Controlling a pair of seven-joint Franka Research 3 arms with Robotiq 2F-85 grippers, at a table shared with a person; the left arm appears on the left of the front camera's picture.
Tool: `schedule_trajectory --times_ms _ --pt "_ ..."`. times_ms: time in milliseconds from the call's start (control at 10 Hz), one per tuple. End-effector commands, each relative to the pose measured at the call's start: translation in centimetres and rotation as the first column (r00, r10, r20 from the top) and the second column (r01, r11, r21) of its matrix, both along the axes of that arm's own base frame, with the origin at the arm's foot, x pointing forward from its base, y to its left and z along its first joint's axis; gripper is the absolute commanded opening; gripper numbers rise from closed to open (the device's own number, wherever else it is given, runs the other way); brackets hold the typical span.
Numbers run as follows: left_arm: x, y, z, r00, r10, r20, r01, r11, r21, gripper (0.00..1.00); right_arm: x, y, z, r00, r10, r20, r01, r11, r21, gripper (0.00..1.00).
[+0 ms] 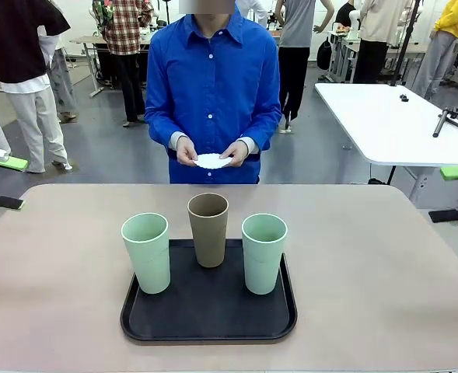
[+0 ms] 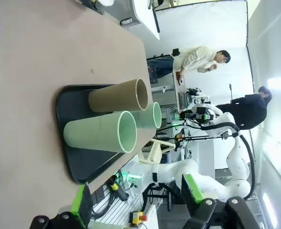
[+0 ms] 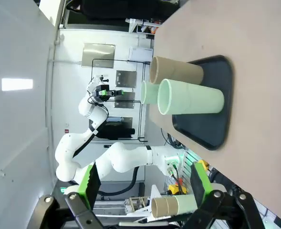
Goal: Place coasters on the table and set cups on them.
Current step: Pick up one Reusable plastic cup and place it on a coaster set by the human.
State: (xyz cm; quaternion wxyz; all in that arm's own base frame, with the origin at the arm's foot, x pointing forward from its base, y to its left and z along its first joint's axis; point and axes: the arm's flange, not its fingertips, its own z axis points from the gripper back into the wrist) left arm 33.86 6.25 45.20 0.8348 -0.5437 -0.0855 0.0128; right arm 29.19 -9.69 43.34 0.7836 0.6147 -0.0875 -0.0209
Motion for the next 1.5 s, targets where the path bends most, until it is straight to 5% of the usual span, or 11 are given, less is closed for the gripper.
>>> schedule_trajectory --times_ms 0,1400 --pt "0.7 0.6 -0.9 1.000 0.024 -0.002 -0.024 0.999 -0.031 1.00 -2.6 1.7 -2.7 1.000 -0.011 -0.007 0.011 1.000 -0.015 1.00" --pt "0.6 1.2 -1.5 0.997 0.067 -0.044 -0.069 0.996 -0.051 1.00 -0.6 -2.2 -3.3 0.999 -0.035 -0.040 0.034 0.999 -0.014 1.00"
